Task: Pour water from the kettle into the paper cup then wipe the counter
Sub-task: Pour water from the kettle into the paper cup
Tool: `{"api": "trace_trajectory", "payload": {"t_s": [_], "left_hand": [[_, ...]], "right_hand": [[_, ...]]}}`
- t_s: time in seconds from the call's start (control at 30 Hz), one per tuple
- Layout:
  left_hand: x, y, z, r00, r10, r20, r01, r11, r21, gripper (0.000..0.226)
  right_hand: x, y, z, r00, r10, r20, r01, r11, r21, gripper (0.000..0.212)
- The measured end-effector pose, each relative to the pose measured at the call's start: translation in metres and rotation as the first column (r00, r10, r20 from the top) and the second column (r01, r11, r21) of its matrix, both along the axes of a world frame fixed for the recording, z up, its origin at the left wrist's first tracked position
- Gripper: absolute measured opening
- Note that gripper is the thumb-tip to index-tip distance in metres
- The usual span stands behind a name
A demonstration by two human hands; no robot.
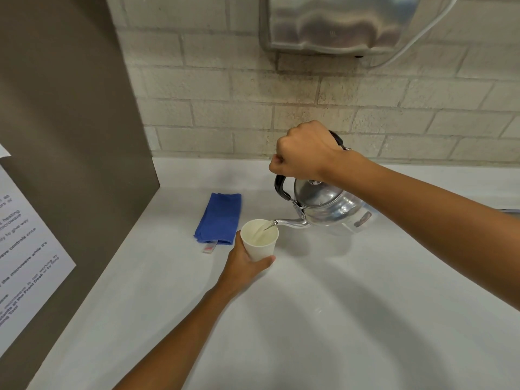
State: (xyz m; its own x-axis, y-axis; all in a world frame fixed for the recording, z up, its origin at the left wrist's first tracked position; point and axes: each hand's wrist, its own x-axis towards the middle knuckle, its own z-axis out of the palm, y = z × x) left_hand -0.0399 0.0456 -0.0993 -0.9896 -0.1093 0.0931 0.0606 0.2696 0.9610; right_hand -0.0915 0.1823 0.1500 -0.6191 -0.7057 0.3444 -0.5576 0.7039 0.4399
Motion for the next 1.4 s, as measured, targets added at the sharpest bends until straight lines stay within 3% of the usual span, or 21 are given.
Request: {"api": "trace_trajectory", "payload": {"t_s": [1.4], "left_hand": [[0.001,0.001,0.0,1.0,-0.018,-0.005,0.018,1.0,0.004,0.084]], "right_hand": [[0.004,-0.001,0.012,0.999,0.05,-0.009,-0.05,0.998,0.043,0.042]]}}
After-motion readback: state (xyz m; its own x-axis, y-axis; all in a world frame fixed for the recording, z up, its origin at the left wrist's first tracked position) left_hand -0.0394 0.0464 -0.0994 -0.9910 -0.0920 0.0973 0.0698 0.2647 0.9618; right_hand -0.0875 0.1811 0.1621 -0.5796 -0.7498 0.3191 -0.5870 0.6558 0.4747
